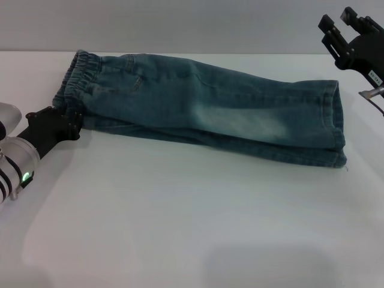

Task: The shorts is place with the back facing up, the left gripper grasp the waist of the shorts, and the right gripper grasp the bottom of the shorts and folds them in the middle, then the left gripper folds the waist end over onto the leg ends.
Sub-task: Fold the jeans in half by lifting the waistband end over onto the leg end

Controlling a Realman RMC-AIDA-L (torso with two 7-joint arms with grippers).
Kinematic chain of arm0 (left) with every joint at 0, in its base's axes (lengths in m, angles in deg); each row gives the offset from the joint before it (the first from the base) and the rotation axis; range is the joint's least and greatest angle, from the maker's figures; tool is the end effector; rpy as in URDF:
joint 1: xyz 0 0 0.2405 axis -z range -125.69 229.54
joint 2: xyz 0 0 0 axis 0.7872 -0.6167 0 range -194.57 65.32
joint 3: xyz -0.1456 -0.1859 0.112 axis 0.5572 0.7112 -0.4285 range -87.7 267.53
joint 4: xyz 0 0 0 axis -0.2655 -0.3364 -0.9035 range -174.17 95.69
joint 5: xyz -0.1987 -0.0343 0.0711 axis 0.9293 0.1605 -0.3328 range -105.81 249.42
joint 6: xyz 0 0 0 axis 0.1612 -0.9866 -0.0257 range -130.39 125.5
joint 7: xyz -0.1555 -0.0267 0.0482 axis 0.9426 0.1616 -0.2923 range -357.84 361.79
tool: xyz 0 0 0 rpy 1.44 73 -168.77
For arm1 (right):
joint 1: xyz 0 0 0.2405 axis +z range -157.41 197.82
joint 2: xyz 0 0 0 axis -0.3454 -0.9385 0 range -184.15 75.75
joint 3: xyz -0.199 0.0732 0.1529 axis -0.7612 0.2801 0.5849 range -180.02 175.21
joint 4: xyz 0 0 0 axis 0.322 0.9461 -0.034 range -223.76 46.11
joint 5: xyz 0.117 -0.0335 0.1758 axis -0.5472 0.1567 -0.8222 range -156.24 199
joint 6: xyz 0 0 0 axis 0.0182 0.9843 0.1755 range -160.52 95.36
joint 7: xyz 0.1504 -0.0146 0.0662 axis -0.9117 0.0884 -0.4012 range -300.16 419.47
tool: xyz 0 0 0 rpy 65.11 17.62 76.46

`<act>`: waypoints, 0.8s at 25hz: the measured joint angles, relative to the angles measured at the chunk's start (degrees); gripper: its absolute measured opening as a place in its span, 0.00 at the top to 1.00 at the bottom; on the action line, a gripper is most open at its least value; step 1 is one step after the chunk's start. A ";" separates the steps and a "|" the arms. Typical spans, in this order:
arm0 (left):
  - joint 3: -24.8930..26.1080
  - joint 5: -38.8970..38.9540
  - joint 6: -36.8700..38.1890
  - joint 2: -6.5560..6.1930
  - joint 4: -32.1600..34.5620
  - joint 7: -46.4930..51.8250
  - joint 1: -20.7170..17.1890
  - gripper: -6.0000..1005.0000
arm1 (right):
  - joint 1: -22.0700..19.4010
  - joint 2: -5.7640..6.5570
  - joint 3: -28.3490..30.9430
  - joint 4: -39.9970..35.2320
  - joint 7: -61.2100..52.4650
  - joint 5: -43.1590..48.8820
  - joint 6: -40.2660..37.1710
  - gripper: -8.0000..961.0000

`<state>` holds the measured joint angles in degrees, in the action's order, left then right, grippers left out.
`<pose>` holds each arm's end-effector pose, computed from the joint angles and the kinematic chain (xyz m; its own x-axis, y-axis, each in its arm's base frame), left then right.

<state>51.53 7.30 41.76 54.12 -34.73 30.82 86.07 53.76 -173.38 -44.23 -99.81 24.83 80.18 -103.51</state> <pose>-0.3529 0.3943 -0.0472 0.7527 0.3214 0.5746 0.6560 -0.2918 -0.6961 0.2706 0.4030 -0.0004 0.6267 0.1005 -0.7728 -0.6551 -0.4692 -0.5922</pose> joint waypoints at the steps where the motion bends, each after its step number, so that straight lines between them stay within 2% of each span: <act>1: 0.00 0.00 0.00 0.00 0.00 0.00 0.00 0.65 | 0.00 0.00 0.00 0.00 0.00 0.00 0.00 0.51; 9: 3.12 0.01 1.80 -0.02 -0.17 -0.07 -0.25 0.70 | -0.20 0.01 0.00 0.00 0.10 0.00 -0.13 0.51; 14: 3.08 0.01 2.55 -0.09 -0.20 -0.09 -0.37 0.75 | 0.03 0.01 0.04 0.01 0.12 0.00 0.16 0.51; 18: 3.04 0.00 2.65 -0.19 -0.20 -0.10 -0.22 0.94 | 0.49 0.01 0.08 0.00 0.12 0.00 1.04 0.51; 20: 3.01 0.00 2.83 -0.19 -0.16 -0.11 -0.15 0.95 | 0.69 -0.01 0.09 0.05 0.12 0.00 1.34 0.51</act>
<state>54.54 7.30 44.59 53.93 -34.89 30.71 85.92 54.44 -173.40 -44.15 -99.76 24.95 80.18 -102.17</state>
